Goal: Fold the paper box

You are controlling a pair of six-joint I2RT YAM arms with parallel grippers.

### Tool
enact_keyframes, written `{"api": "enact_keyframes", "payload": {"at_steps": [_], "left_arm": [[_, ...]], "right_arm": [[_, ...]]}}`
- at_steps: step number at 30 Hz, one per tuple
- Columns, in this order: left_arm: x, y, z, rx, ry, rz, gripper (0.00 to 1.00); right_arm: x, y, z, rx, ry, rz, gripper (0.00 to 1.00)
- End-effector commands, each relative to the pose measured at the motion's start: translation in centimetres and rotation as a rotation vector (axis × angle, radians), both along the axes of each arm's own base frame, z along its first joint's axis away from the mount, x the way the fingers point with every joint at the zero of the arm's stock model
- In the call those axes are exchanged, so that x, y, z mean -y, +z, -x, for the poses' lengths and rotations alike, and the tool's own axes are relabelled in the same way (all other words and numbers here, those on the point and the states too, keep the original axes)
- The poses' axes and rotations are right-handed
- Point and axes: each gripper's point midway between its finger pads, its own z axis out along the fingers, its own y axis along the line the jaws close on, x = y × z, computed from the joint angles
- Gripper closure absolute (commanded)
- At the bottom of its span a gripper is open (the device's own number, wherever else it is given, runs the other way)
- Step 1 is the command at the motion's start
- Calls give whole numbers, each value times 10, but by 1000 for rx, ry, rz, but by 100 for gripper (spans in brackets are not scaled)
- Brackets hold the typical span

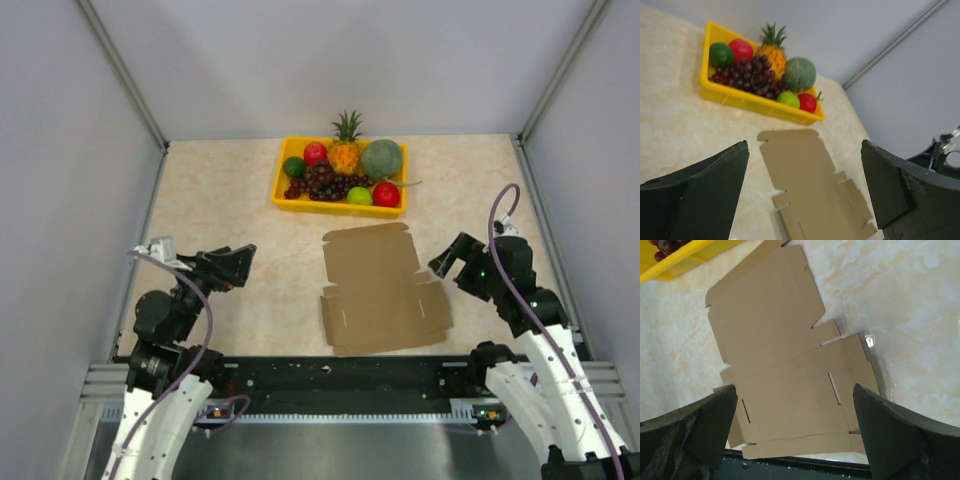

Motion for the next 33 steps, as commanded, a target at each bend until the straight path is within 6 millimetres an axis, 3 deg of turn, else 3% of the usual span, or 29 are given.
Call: {"api": "enact_keyframes", "payload": {"at_steps": [1,2,3,5,7,11,12,14,15,16,18,27,31,33], "left_arm": [[15,-2,-12,-126,-85,-200,2],[25,-16,-7,-199,-162,-239,2],[31,-12,-7,-194,-211,-281,4],[52,-30,-8,-280,-346,-276,8],[68,-58,-8,-357,-444,-266,10],[104,-113,15,-502,-612,-351,12],[107,-129,13,-544,-594,-366,12],[125,-139,24,-546,-650,-364,13],[130,-154,29,-594,-657,-340,16],[141,-146,24,-536,-667,-310,18],[158,-160,33,-575,-710,-300,24],[184,-219,27,-747,-688,-349,34],[188,-229,27,-741,-693,-360,36],[188,-234,26,-730,-691,-377,46]], "right_arm": [[-1,12,4,10,77,54,1],[-11,14,5,11,135,24,1],[-17,14,5,7,168,10,1],[-22,11,5,-9,200,-4,1],[-24,10,3,6,214,-6,1],[-37,9,7,1,310,-31,1],[-39,7,8,-6,326,-38,1],[-45,4,12,-20,374,-58,1],[-47,4,13,-25,385,-63,1],[-49,5,13,-20,394,-73,1],[-50,8,14,-5,399,-81,1],[-52,13,18,16,391,-100,1],[-56,15,21,25,425,-100,1],[-58,18,21,33,439,-94,1]]}}
